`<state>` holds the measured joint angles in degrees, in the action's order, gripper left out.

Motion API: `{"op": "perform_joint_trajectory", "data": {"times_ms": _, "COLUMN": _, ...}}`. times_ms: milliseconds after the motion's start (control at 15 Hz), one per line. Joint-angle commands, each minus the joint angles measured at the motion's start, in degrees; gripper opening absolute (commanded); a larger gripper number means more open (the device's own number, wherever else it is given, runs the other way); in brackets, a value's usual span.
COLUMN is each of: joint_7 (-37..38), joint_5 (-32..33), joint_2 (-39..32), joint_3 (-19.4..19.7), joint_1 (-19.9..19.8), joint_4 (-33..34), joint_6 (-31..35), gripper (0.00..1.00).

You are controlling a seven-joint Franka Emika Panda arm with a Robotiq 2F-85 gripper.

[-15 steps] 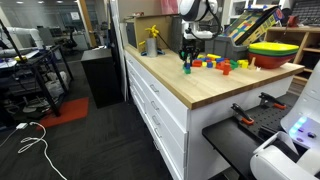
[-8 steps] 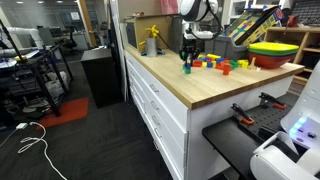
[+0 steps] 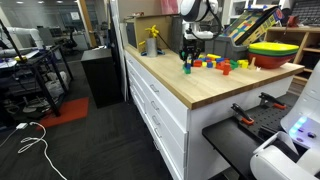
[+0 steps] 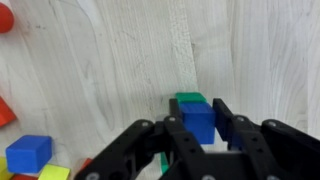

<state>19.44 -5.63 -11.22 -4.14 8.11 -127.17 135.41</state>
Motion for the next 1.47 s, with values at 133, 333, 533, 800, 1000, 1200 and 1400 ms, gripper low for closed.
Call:
{"op": "perform_joint_trajectory", "data": {"times_ms": 133, "joint_7": -1.0, "joint_5": 0.1, "joint_2": 1.9, "joint_3": -0.1, "joint_1": -0.4, "joint_4": -1.8, "joint_6": -0.3, "gripper": 0.89}}
{"op": "perform_joint_trajectory", "data": {"times_ms": 333, "joint_7": -1.0, "joint_5": 0.0, "joint_2": 1.9, "joint_3": -0.1, "joint_1": -0.4, "joint_4": -1.6, "joint_6": -0.1, "gripper": 1.00}}
{"op": "perform_joint_trajectory", "data": {"times_ms": 533, "joint_7": -1.2, "joint_5": -0.3, "joint_2": 1.3, "joint_3": -0.2, "joint_1": -0.4, "joint_4": -0.6, "joint_6": 0.3, "gripper": 1.00}}
{"op": "perform_joint_trajectory", "data": {"times_ms": 800, "joint_7": -2.0, "joint_5": -0.6, "joint_2": -0.7, "joint_3": -0.4, "joint_1": -0.5, "joint_4": 2.3, "joint_6": 1.7, "gripper": 1.00}}
{"op": "perform_joint_trajectory", "data": {"times_ms": 1000, "joint_7": -2.8, "joint_5": 0.1, "joint_2": -2.3, "joint_3": -0.1, "joint_1": -0.6, "joint_4": 4.6, "joint_6": 3.0, "gripper": 1.00}}
{"op": "perform_joint_trajectory", "data": {"times_ms": 1200, "joint_7": -5.1, "joint_5": 0.3, "joint_2": -4.2, "joint_3": 0.0, "joint_1": -0.9, "joint_4": 6.4, "joint_6": 4.0, "gripper": 1.00}}
{"op": "perform_joint_trajectory", "data": {"times_ms": 1400, "joint_7": -6.7, "joint_5": 0.7, "joint_2": -5.9, "joint_3": 0.2, "joint_1": -1.0, "joint_4": 7.5, "joint_6": 4.6, "gripper": 1.00}}
